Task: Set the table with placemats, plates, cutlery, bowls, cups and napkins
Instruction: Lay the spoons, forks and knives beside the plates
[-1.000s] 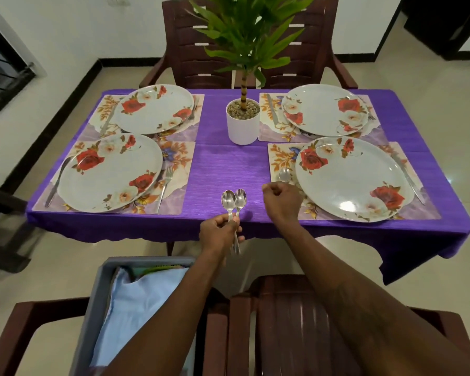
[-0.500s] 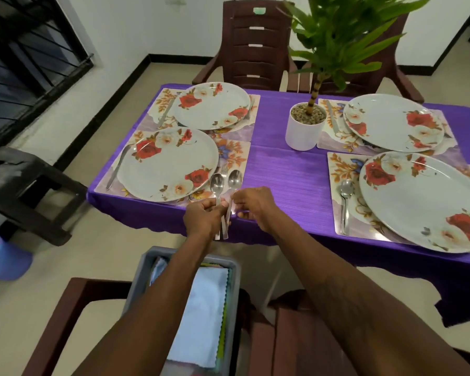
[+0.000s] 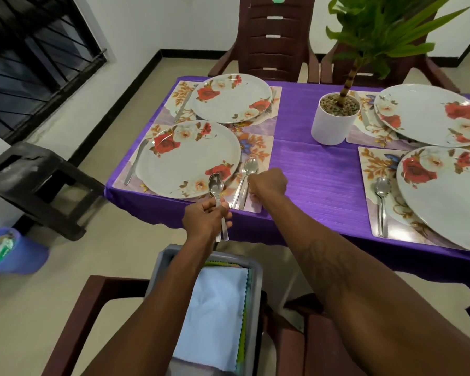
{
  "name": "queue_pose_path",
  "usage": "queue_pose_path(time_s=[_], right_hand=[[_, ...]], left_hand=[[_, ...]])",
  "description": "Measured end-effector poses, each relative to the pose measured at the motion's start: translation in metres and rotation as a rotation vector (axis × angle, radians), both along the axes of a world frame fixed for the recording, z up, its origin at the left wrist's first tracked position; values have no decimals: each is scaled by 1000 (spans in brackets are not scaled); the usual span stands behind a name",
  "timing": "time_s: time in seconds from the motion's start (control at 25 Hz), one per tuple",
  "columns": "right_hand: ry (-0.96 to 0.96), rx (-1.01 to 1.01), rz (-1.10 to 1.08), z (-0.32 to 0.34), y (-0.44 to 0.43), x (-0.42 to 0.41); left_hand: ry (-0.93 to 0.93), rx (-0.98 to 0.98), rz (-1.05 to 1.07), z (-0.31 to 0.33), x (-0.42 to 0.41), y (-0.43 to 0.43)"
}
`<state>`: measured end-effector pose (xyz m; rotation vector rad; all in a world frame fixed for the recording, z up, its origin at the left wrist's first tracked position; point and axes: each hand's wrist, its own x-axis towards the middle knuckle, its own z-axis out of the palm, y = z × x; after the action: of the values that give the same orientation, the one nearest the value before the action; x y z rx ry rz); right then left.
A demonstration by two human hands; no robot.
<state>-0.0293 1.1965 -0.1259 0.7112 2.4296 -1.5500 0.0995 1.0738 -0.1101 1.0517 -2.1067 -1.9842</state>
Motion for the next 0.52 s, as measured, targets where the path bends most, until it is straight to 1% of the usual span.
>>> queue_pose_path(time_s=[0.12, 0.32, 0.4, 0.52], right_hand=[[-17, -196, -68, -1, 5, 7], [17, -284, -62, 22, 51, 57], [20, -380, -25, 36, 75, 91], [-39, -560, 88, 62, 115, 154]], left_hand=[[3, 1, -24, 2, 5, 7], [-4, 9, -49, 29, 24, 39], [9, 14, -77, 44, 39, 63], [33, 17, -173, 67, 72, 117]])
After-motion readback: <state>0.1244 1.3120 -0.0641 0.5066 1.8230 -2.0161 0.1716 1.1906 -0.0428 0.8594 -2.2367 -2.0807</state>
